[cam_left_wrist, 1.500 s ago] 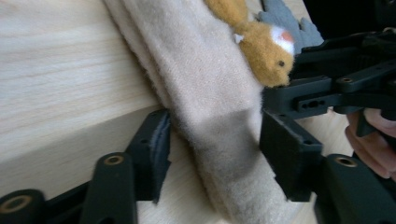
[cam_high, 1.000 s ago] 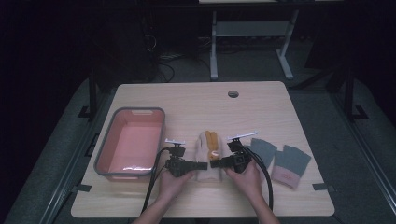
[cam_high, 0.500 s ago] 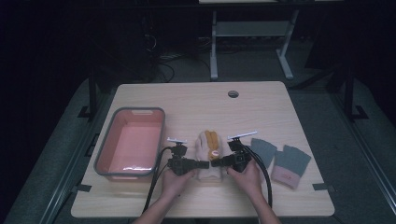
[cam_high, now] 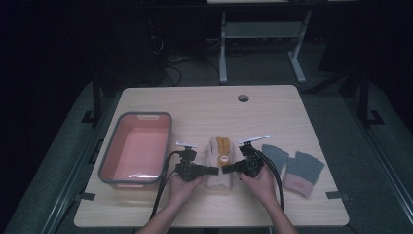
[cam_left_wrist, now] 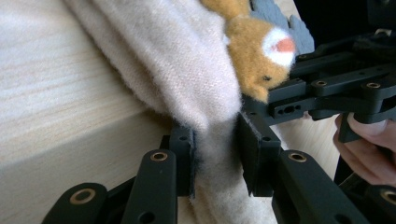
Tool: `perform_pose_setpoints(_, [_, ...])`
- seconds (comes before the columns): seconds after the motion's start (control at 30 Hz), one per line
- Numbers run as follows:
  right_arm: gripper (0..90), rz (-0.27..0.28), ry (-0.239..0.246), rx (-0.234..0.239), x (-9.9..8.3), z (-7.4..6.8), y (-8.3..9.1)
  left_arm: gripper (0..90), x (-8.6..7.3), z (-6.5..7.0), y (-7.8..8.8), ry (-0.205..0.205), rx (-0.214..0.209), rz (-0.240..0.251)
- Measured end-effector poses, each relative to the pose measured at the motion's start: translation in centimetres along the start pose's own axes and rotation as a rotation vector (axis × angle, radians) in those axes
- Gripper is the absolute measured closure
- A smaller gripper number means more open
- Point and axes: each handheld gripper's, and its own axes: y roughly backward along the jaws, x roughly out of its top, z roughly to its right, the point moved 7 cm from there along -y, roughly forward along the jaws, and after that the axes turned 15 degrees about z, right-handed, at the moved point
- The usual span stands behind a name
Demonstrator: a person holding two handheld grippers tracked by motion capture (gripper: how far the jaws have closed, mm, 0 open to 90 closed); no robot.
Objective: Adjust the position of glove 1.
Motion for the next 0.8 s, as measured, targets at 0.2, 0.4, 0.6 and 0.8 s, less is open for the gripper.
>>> perform_pose_setpoints(0.2, [80.4, 0.001, 0.001, 0.003, 0.3, -0.4, 0.3, 71.3, 0.7, 0.5, 0.4, -0.017, -0.005, 0.012])
perform_pose_setpoints(0.4, [80.8, 0.000, 0.004, 0.003, 0.5, -0.7, 0.5, 72.2, 1.0, 0.8, 0.5, -0.026, -0.011, 0.010])
perform_pose_setpoints(0.6, [81.2, 0.011, 0.028, 0.004, 1.3, -1.5, 1.0, 72.5, 1.8, 1.2, 1.1, -0.030, -0.014, 0.022])
perform_pose_setpoints(0.8, [81.2, 0.015, 0.023, 0.014, 1.7, -2.0, 1.3, 72.4, 2.3, 1.6, 1.6, -0.048, -0.018, 0.027])
